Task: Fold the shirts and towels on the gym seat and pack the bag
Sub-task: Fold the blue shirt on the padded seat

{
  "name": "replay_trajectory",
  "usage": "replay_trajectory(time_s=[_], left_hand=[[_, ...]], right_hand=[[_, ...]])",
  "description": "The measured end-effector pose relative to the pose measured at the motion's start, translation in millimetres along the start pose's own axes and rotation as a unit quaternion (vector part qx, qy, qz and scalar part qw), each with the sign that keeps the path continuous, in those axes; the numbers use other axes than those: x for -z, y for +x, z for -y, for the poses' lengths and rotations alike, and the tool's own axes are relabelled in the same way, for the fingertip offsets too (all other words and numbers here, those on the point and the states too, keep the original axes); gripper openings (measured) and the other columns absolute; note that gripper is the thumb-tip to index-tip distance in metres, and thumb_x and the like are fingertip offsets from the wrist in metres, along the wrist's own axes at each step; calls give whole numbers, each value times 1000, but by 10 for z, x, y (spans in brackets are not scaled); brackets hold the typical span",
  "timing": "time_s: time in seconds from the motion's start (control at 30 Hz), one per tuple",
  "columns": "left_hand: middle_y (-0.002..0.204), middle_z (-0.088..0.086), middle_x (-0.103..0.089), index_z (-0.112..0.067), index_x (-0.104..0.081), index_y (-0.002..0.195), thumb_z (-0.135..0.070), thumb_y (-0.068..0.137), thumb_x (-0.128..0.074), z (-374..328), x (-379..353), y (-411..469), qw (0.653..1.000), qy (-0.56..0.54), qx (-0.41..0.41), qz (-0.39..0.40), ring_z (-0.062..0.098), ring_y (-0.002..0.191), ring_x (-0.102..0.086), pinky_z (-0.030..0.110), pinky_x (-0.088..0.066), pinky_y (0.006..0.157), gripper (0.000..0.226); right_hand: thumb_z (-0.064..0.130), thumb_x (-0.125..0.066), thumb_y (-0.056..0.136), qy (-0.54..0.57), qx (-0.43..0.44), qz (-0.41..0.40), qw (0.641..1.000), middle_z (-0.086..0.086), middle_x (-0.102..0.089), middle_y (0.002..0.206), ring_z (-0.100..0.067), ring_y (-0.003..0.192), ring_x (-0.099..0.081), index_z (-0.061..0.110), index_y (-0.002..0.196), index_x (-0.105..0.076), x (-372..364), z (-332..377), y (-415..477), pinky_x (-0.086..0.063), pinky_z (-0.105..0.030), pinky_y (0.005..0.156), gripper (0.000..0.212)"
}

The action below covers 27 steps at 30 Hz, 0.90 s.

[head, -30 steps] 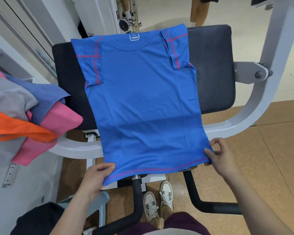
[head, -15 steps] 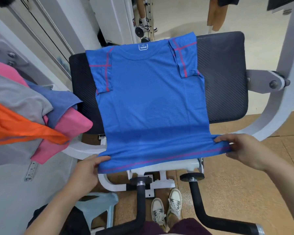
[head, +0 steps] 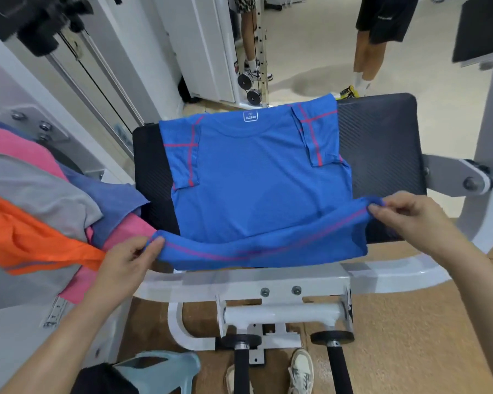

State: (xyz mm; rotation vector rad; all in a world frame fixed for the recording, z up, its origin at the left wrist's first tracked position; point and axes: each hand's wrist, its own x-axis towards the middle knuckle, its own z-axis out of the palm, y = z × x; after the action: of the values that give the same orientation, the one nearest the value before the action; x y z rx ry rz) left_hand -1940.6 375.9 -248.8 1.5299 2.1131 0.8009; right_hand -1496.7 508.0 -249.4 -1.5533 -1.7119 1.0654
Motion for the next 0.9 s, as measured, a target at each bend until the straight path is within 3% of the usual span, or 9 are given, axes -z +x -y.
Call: replay_trajectory(time_s=[0.07,0.13,0.2,0.27,0.33,0.43,0.63,0.77,0.9], left_hand=[[71,2,-47,-9,-46,64,-21,97,-53,-49,58,163,998,9,-13,-55,11,66,-44,29,-32,63,36],[88,4,-52,-6,-54,75,-21,98,-54,-130,105,344,995,-36,-17,-91,13,82,-49,28,-35,75,28],[85,-2,-59,-15,-62,84,-24,99,-52,-249,134,527,982,-144,-2,-119,3,79,-53,22,-41,74,20],[74,-13,-62,-18,-62,96,-20,101,-50,-349,136,739,960,-227,26,-161,-11,64,-52,11,-43,63,14],[71,-9,-61,-16,-59,106,-20,100,-50,-435,125,983,941,-266,42,-205,-12,56,-52,10,-42,59,11],[70,-9,-53,-20,-59,89,-20,101,-48,-562,107,1334,936,-245,49,-246,-14,51,-48,5,-35,53,17],[71,-1,-47,-1,-61,84,-28,97,-51,-470,16,2068,934,-217,37,-282,4,61,-37,22,-31,56,32],[74,-3,-56,-10,-67,89,-31,96,-53,-455,-111,2375,944,-168,37,-281,4,63,-45,13,-33,56,26],[81,-2,-62,-17,-69,99,-35,98,-49,-453,-197,2512,954,-95,26,-283,13,76,-53,23,-33,62,27]], right_hand=[[22,-61,93,68,-5,-26,997,3,-58,75,-11,68,-54,14,72,-68,-10,139,100,-44,-20,58,24],[22,-59,95,182,-35,-56,981,11,-69,80,-2,74,-61,15,88,-72,-30,295,199,-52,-16,57,16],[23,-63,91,262,-48,-94,959,13,-69,72,0,68,-62,17,87,-70,-54,475,337,-53,-15,54,10],[18,-64,92,268,-39,-127,954,9,-66,70,-1,64,-61,16,85,-68,-87,653,521,-54,-16,55,9],[17,-64,92,242,-23,-168,955,2,-65,78,-5,69,-61,15,84,-68,-124,793,738,-54,-16,56,9],[21,-63,93,188,-7,-222,957,4,-63,76,-5,70,-58,15,87,-69,-154,927,1100,-52,-16,53,11],[32,-55,94,-40,26,-290,956,-3,-63,77,-17,75,-54,15,97,-72,-196,1025,1805,-32,-25,65,25],[37,-47,97,-144,32,-294,944,-12,-69,95,-33,95,-59,14,107,-68,-292,870,2170,-39,-35,74,33],[43,-42,99,-252,15,-277,927,-14,-69,103,-38,102,-58,18,111,-65,-354,773,2334,-41,-39,75,37]])
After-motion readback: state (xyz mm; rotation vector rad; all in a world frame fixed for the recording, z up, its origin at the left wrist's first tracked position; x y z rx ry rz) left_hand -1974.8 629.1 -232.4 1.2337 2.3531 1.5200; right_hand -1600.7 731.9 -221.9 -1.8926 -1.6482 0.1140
